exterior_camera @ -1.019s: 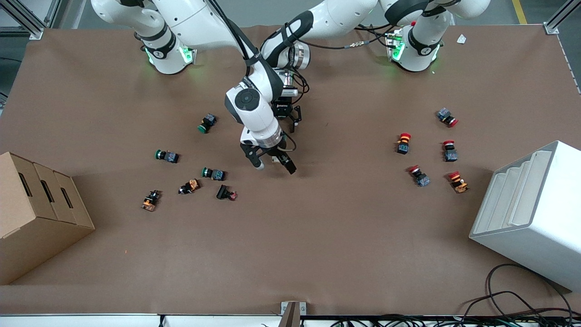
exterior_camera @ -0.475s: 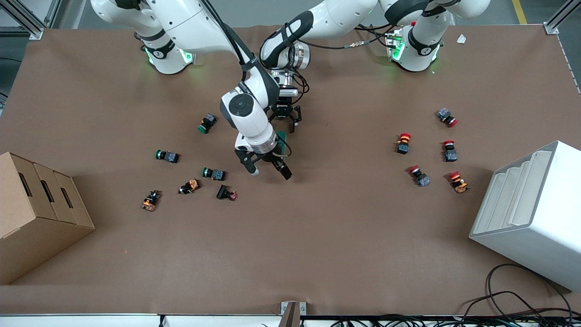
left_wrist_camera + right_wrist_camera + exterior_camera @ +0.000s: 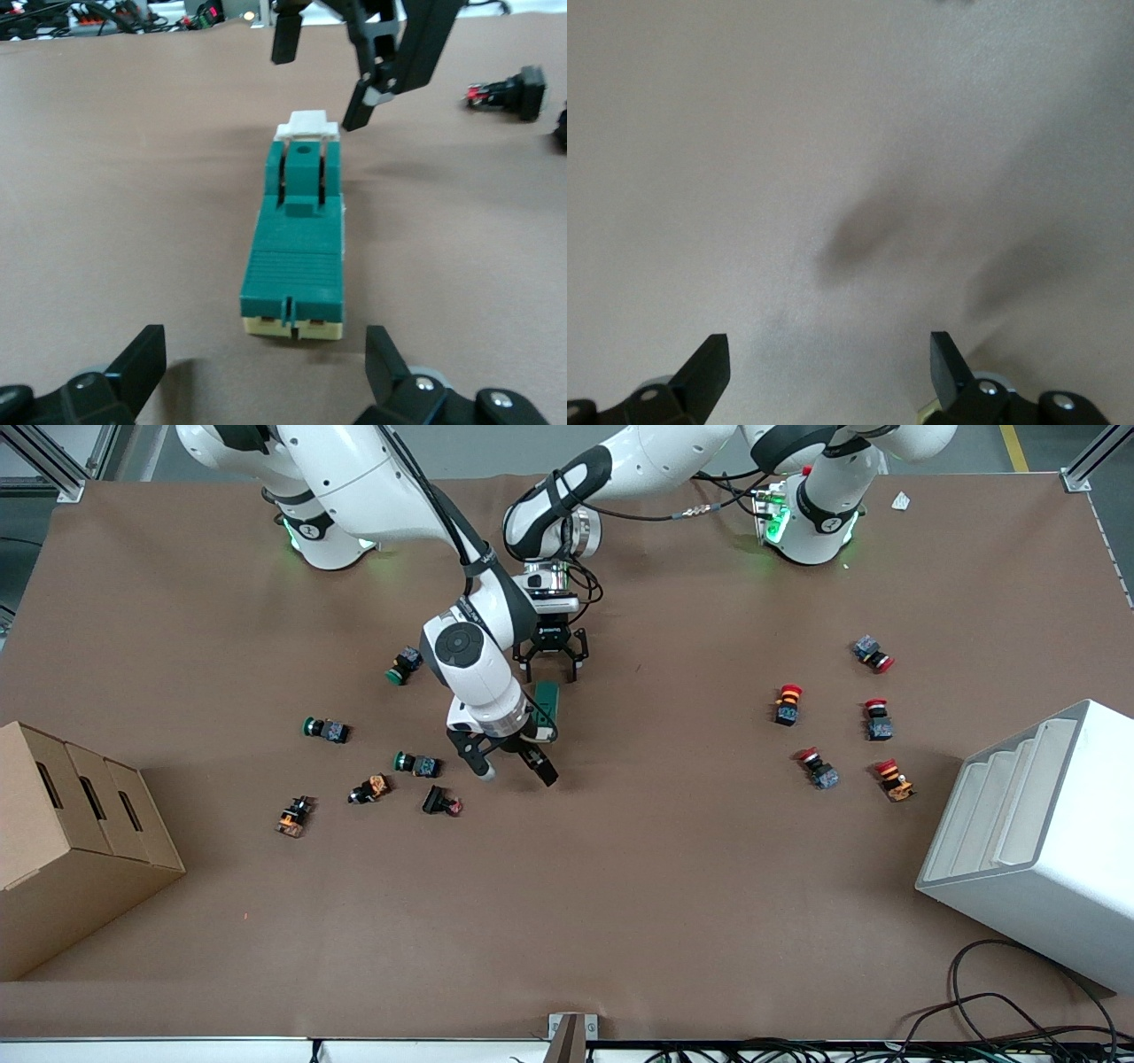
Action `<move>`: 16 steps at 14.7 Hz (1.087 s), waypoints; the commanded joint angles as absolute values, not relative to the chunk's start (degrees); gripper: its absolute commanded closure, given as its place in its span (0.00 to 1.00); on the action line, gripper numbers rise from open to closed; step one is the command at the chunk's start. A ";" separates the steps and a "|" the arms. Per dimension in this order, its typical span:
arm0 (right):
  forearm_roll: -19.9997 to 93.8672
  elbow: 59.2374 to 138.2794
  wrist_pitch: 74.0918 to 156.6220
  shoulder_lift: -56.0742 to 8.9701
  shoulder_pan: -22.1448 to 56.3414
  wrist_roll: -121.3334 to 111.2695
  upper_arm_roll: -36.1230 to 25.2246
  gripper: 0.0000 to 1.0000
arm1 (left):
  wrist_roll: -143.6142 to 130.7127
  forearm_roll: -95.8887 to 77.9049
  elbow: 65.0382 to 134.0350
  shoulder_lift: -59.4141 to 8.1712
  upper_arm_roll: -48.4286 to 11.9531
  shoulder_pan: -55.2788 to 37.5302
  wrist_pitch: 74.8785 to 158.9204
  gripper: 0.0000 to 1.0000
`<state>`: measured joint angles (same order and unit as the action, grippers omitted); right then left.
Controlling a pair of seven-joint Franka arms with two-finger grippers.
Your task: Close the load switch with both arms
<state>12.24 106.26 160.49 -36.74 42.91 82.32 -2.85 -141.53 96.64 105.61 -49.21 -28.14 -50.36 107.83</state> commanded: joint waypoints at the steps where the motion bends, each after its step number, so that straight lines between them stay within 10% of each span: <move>1: 12.22 105.56 160.23 -36.91 41.40 79.90 -2.37 0.00 | -140.36 93.96 106.35 -47.90 -28.04 -50.54 107.67 0.02; 16: 12.30 105.56 121.04 -18.55 17.51 35.19 -2.37 0.00 | -131.15 78.59 104.86 -40.44 -29.09 -49.75 107.75 0.01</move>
